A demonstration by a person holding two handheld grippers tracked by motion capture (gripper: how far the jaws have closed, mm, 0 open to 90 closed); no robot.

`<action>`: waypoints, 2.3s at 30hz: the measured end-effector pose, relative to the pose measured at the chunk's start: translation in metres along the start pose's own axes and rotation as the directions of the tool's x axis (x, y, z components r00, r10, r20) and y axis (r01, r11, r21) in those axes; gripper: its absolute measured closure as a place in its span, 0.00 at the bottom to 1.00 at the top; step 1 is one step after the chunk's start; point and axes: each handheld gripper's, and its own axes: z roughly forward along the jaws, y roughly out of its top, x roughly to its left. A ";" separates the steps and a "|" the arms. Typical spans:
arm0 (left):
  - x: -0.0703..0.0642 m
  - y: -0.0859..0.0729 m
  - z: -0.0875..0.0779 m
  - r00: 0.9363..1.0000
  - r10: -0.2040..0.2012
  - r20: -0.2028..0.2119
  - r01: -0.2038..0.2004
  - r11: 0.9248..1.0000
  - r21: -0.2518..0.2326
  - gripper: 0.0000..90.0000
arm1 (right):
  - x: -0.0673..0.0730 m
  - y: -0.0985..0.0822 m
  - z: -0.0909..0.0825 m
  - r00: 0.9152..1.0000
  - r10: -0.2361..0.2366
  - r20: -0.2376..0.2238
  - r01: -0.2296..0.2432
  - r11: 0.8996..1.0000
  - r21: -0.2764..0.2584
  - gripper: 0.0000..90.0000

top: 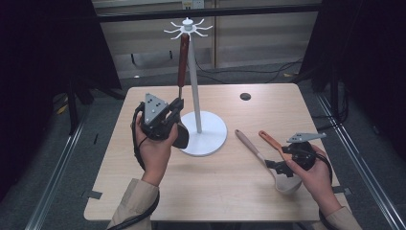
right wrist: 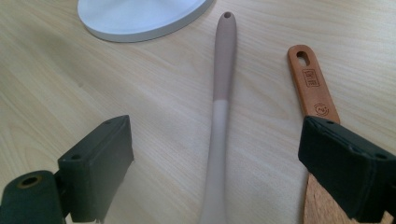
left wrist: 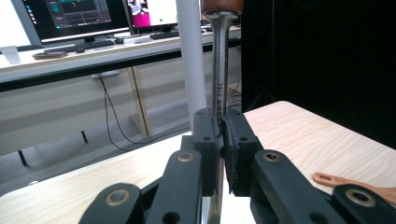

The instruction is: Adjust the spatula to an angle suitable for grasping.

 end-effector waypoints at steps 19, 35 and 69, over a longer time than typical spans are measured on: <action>-0.006 0.004 0.006 0.999 0.022 -0.023 -0.022 1.000 0.004 0.94 | 0.000 0.000 -0.001 1.000 -0.002 -0.001 0.002 1.000 -0.001 0.11; 0.000 -0.002 0.017 0.996 -0.024 -0.084 0.026 0.999 0.029 0.94 | -0.001 0.000 -0.002 1.000 0.002 -0.001 -0.002 1.000 0.003 0.11; 0.002 0.011 0.015 0.998 -0.050 0.028 0.053 0.987 -0.149 0.92 | -0.001 0.000 -0.002 1.000 -0.001 -0.002 0.001 1.000 0.007 0.11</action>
